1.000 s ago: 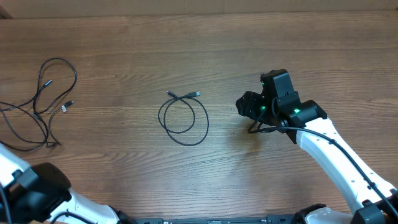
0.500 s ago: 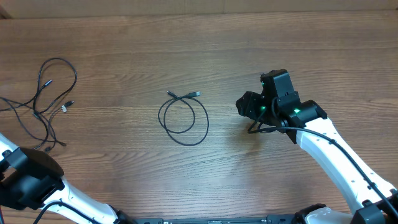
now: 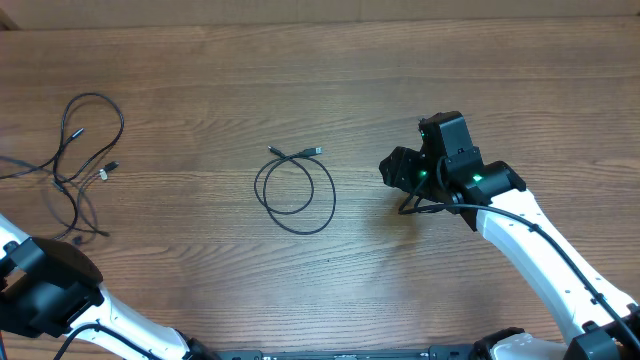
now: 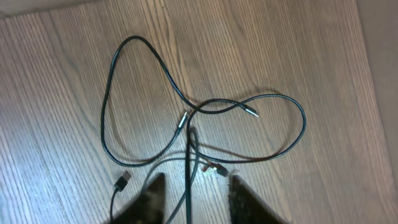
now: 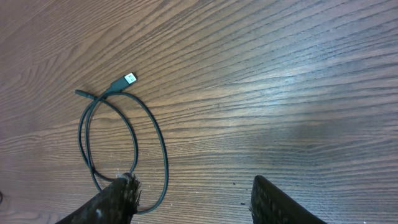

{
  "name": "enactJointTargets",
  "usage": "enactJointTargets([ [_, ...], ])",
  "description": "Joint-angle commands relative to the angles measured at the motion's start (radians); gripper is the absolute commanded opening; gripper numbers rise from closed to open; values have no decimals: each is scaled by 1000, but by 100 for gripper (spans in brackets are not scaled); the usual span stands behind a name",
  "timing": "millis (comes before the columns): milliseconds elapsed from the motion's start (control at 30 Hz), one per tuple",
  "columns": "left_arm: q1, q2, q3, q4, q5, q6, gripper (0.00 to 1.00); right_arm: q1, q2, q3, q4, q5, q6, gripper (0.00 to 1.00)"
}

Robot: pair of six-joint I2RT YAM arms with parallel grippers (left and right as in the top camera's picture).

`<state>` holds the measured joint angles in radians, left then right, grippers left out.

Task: Untangle cables
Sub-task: 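Move the left gripper back toward the coiled cable at center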

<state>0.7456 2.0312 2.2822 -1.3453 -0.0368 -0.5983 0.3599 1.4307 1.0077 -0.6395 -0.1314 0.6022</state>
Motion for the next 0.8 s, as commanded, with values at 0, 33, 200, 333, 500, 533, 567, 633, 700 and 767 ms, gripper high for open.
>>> enactJointTargets([
  [0,-7,7,-5,-2,12,0,58,-2,-9,7,1,-4,-5,57],
  [33,-7,7,-5,-5,13,0,60,-2,-9,7,1,-4,-5,57],
  [200,-7,7,-5,-22,29,0,64,-2,-9,7,1,-4,-5,57],
  [333,-10,7,-5,-35,84,0,64,-2,-9,7,1,-4,-5,57],
  [500,-53,7,-5,-34,167,25,65,-2,-9,7,0,-4,-5,57],
  [533,-70,7,-5,-32,175,38,65,-2,-9,7,0,-4,-5,57],
  [567,-92,7,-5,-30,189,57,65,-2,-9,7,0,-4,-5,57],
  [633,-142,7,-5,-18,228,117,65,-2,-9,7,-3,-4,-5,64],
  [700,-196,7,-5,-9,281,200,65,-2,-9,7,-6,-4,-5,70],
  [767,-260,7,-5,-3,350,315,66,-2,-9,7,-19,-4,-5,77],
])
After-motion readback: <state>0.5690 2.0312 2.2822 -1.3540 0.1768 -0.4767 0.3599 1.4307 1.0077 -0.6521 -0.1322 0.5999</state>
